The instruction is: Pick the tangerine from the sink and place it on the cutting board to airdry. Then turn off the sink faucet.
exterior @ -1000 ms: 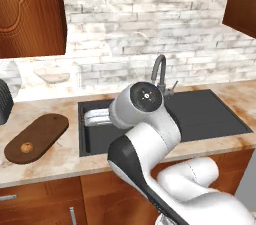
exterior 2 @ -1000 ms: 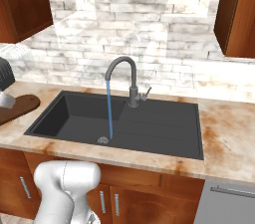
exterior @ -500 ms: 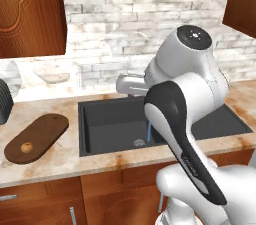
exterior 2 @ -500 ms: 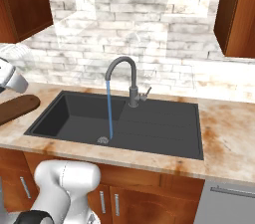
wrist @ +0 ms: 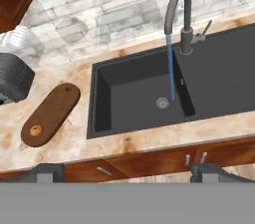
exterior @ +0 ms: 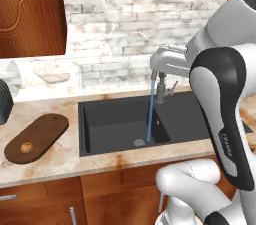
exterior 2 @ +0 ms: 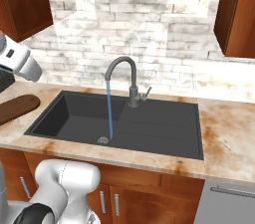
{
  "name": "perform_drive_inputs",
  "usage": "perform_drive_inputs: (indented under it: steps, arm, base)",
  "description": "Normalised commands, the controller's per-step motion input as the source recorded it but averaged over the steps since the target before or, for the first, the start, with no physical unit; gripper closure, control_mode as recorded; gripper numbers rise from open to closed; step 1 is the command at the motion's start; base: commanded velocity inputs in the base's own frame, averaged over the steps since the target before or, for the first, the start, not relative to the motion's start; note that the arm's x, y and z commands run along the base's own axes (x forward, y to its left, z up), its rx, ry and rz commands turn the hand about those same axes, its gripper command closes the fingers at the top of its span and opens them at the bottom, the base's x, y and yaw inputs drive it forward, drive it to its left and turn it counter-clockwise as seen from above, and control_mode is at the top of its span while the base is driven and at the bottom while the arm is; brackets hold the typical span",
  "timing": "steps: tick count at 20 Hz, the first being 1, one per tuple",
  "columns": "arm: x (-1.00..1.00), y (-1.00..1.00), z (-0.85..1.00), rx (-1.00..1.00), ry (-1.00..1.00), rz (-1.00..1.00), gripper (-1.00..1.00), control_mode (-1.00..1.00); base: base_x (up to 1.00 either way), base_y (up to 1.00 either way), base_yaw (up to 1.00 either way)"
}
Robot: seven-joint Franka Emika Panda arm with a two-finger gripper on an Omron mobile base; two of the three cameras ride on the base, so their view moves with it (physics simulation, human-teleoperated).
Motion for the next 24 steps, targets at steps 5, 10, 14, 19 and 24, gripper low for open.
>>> perform_drive_inputs:
  steps: [5,10,14,19,24]
  arm:
    - [-0.34,-0.59,0.12,0.02,-0.09,0.06,-1.00,-1.00]
    - [-0.53,-0.32,-0.07,0.00,-0.02,-0.01,-1.00,-1.00]
    - [-0.39,-0.63,0.00,0.12,-0.01,0.08,-1.00,-1.00]
    - [-0.17,-0.63,0.00,0.07,-0.03,0.18,-1.00,-1.00]
    - [-0.04,-0.62,-0.02,0.00,-0.11,0.25,-1.00,-1.00]
  base:
    - [0.00,0.00,0.00]
    - [0.00,0.00,0.00]
    - [0.00,0.00,0.00]
    - [0.00,0.00,0.00]
    - [0.00,0.00,0.00]
